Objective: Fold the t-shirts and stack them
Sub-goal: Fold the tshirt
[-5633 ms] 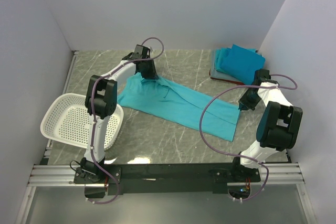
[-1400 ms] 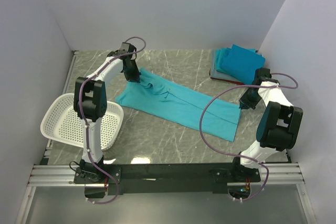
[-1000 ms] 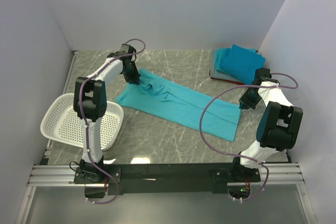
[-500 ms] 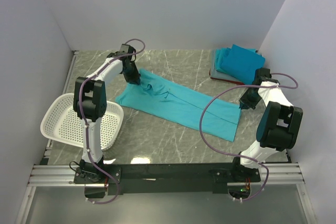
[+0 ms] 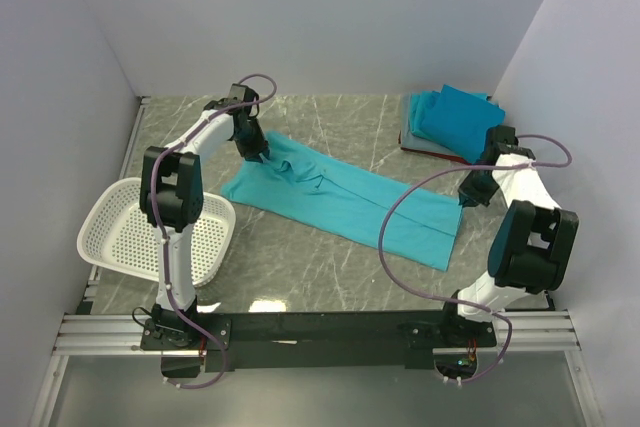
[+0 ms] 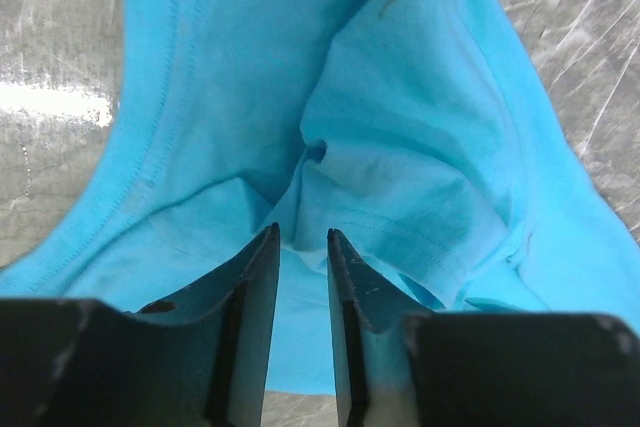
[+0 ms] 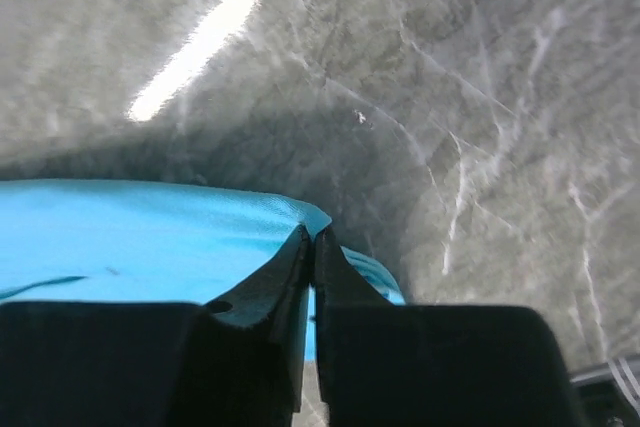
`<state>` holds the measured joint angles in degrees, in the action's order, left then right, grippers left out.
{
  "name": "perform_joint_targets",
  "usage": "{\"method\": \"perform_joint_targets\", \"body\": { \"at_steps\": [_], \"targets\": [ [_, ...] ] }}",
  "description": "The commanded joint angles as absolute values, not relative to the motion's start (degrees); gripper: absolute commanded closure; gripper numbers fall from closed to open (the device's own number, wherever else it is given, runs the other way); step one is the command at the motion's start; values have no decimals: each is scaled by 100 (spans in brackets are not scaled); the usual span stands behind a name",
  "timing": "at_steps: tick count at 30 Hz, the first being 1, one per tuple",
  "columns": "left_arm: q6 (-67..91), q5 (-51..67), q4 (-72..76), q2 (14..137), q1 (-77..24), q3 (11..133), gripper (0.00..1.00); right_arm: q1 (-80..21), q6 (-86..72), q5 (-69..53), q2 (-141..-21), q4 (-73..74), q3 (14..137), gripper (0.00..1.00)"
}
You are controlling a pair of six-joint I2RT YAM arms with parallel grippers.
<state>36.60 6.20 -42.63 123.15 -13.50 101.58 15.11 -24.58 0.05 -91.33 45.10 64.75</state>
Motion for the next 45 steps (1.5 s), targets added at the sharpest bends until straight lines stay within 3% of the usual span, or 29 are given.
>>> {"method": "perform_joint_targets", "body": {
  "at_steps": [1, 10, 32, 45],
  "targets": [
    [3551, 694, -4096, 12313, -1336, 10257, 68, 1302, -2399, 474, -8605, 4790, 7083, 88],
    [3498, 1002, -3885, 12445, -1345, 10274, 66, 203, -2680, 950, -8710, 5186, 7629, 76],
    [3586, 1072, -3411, 11646, -1345, 9528, 55, -280, -2769, 18, -9123, 4527, 6944, 72],
    [3586, 1617, -3489, 11637, -1389, 9879, 53, -404, -2944, -264, -10203, 3929, 6363, 72]
  ]
}}
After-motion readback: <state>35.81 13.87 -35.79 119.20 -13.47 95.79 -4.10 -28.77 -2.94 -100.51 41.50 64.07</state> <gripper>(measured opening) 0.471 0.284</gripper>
